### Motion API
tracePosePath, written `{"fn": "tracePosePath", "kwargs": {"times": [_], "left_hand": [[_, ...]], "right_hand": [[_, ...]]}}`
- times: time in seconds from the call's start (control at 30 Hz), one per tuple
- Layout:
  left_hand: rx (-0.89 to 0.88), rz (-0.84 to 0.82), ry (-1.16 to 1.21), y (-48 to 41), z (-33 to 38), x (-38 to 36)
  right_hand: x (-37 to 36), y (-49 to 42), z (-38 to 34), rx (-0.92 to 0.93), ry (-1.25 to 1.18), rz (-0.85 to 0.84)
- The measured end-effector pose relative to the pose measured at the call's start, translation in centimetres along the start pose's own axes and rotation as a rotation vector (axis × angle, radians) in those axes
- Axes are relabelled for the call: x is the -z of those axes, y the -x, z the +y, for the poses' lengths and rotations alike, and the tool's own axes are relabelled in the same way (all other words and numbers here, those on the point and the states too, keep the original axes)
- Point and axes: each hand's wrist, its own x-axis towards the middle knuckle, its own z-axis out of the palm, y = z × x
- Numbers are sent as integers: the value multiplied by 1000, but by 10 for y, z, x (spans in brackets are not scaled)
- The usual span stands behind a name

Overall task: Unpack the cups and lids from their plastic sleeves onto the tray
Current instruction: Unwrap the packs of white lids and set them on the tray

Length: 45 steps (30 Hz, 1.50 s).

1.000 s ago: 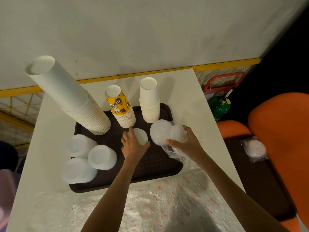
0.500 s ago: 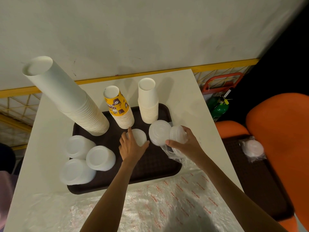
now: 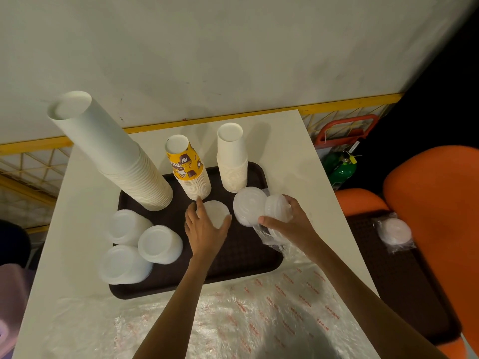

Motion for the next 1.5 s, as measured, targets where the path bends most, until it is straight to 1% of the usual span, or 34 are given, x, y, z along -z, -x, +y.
{"fn": "tracePosePath", "kwargs": {"times": [0.13,0.2,0.27,0.37,0.47,0.57,0.73,0.87,0.97,1.07,1.23,1.5], "left_hand": [[-29,219,376,24,14,24],[-17,277,561,36,22,40],[-24,271,698,42,32,57],[-139,183,826,53,48,76],[-264,60,846,62,61,82],[-302,-40,807,70,68,81],[-245,-176,771,79,68,77],[-132,-289,885,83,72,82],[-116,-353,929,86,73,88],[-102,-349,921,88,73,91],[-72,-347,940,90,73,91],[-3,-337,988,92,71,91]], "right_hand": [[0,5,-2,-14,-25,-18],[-2,9,-3,-19,-39,-32],[-5,12,-4,-21,-38,-48],[-8,19,-9,-6,-58,-85],[-10,27,-14,0,-68,-110],[-9,33,-18,12,-75,-126],[-12,38,-26,27,-24,-117],[-7,44,-27,33,-87,-177],[-5,46,-28,45,-89,-216],[-3,47,-26,35,-74,-254],[-2,51,-23,3,-138,-313],[-2,51,-20,2,-136,-302]]}}
